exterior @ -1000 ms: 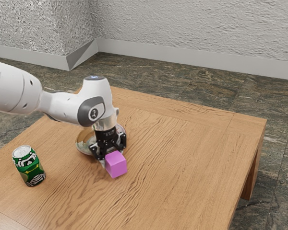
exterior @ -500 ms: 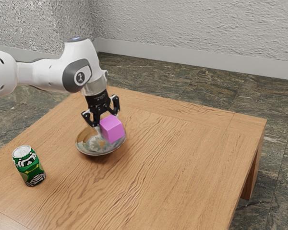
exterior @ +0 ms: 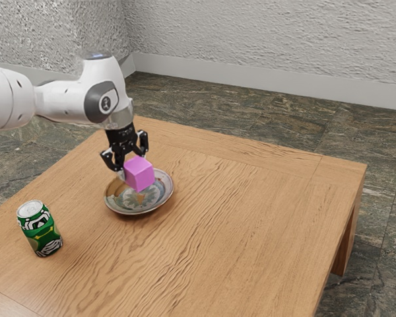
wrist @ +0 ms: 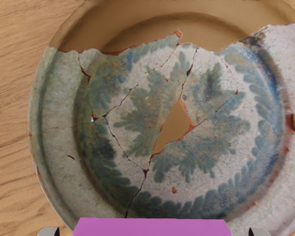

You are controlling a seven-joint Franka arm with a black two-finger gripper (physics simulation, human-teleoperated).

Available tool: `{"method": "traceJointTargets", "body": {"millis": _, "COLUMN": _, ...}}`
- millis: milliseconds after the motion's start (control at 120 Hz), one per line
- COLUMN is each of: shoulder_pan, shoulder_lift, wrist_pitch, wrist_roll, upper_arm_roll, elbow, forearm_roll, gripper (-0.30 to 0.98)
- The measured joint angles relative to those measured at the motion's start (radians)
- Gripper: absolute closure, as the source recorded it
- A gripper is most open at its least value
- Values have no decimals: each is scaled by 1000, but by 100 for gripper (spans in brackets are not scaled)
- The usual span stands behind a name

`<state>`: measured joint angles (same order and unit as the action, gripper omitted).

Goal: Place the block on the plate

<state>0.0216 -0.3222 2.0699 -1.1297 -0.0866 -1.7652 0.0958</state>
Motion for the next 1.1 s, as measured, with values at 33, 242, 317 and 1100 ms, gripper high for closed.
{"method": "traceJointTargets", "body": {"millis": 33, "shoulder_pan": 4, "shoulder_lift": -15, "wrist_pitch": 0, "wrist_roll": 0, "upper_arm_roll": 0, "elbow": 8, "forearm_roll": 0, "gripper": 32}}
{"method": "traceJointTargets", "body": {"millis": 242, "shoulder_pan": 33, "shoulder_lift": -108, "wrist_pitch": 1, "wrist_roll": -1, "upper_arm_roll": -9, "elbow": 70, "forearm_roll": -1, "gripper": 32}}
{"method": "traceJointTargets", "body": {"millis": 317, "shoulder_pan": 40, "shoulder_lift": -142, "wrist_pitch": 2, "wrist_roll": -1, "upper_arm_roll": -10, "elbow": 89, "forearm_roll": -1, "gripper": 32}}
{"method": "traceJointTargets", "body": {"millis": 1100, "shoulder_pan": 51, "shoulder_lift": -233, "wrist_pitch": -4, "wrist_roll": 10, "upper_arm_roll": -24, "elbow": 163, "forearm_roll": -4, "gripper": 7}}
